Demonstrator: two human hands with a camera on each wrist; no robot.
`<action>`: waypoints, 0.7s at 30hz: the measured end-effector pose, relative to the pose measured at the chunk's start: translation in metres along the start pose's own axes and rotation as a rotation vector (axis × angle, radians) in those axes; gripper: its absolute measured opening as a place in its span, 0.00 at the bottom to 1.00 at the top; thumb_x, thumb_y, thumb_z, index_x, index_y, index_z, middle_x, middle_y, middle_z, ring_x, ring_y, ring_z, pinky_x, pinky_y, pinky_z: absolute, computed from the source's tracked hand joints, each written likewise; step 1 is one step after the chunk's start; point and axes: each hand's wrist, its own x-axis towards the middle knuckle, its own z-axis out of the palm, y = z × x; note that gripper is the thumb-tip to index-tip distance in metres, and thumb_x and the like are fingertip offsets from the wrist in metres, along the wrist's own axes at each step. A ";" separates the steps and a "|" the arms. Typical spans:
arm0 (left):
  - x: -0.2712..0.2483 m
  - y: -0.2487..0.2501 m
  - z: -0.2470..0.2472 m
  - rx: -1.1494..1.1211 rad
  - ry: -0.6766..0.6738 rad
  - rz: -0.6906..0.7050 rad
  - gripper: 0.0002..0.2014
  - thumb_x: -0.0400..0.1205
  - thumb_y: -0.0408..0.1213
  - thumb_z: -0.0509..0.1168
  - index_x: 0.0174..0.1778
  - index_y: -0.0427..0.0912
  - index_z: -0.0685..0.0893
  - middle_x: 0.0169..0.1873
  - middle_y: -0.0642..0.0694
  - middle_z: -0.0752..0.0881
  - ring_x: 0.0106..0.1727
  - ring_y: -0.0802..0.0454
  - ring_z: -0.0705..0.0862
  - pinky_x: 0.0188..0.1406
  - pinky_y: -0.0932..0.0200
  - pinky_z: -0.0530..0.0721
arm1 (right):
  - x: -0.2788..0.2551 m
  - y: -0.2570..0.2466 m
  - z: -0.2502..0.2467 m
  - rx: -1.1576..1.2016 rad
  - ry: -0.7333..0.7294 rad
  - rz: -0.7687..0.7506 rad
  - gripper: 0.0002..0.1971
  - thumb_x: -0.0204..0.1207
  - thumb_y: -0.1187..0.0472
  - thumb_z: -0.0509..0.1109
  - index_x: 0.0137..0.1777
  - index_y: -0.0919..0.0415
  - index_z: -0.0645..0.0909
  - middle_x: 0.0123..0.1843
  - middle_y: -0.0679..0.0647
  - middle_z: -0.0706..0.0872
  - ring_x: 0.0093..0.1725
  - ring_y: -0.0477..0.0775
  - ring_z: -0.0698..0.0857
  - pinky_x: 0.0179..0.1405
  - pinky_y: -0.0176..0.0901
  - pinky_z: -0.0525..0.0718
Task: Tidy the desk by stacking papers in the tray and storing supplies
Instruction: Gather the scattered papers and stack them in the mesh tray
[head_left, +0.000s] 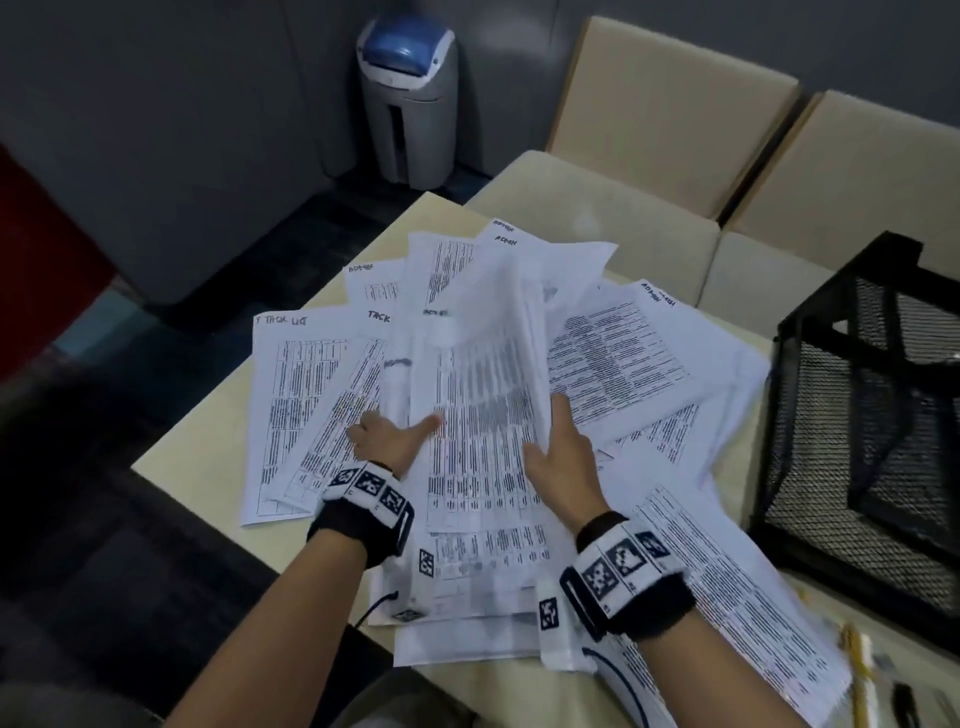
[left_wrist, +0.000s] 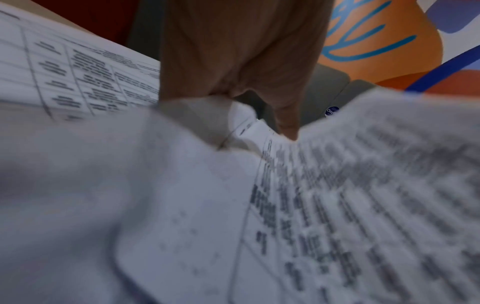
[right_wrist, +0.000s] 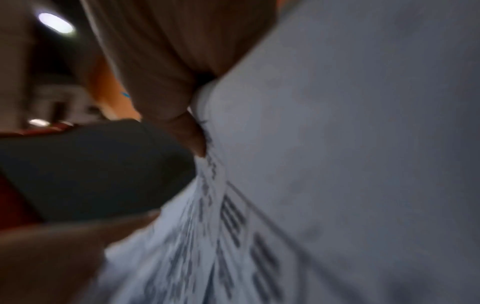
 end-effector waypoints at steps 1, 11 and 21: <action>-0.004 -0.001 -0.003 -0.019 -0.002 -0.021 0.58 0.69 0.64 0.69 0.82 0.34 0.46 0.82 0.33 0.45 0.82 0.33 0.52 0.78 0.34 0.61 | -0.005 -0.009 -0.008 0.013 0.002 -0.063 0.25 0.78 0.72 0.62 0.71 0.58 0.59 0.41 0.55 0.78 0.34 0.59 0.82 0.32 0.52 0.87; -0.034 -0.001 -0.023 -0.131 -0.289 0.071 0.37 0.74 0.50 0.71 0.74 0.30 0.69 0.67 0.31 0.79 0.65 0.37 0.80 0.70 0.42 0.75 | -0.023 0.019 -0.055 0.343 -0.204 0.189 0.25 0.74 0.72 0.69 0.70 0.62 0.69 0.49 0.46 0.80 0.47 0.44 0.81 0.41 0.35 0.79; -0.095 0.069 -0.030 -0.207 -0.098 0.665 0.16 0.70 0.47 0.72 0.46 0.41 0.85 0.36 0.44 0.84 0.36 0.52 0.81 0.36 0.53 0.83 | -0.040 -0.012 -0.091 0.131 0.350 -0.157 0.14 0.74 0.69 0.69 0.57 0.55 0.76 0.47 0.51 0.84 0.45 0.51 0.83 0.42 0.33 0.81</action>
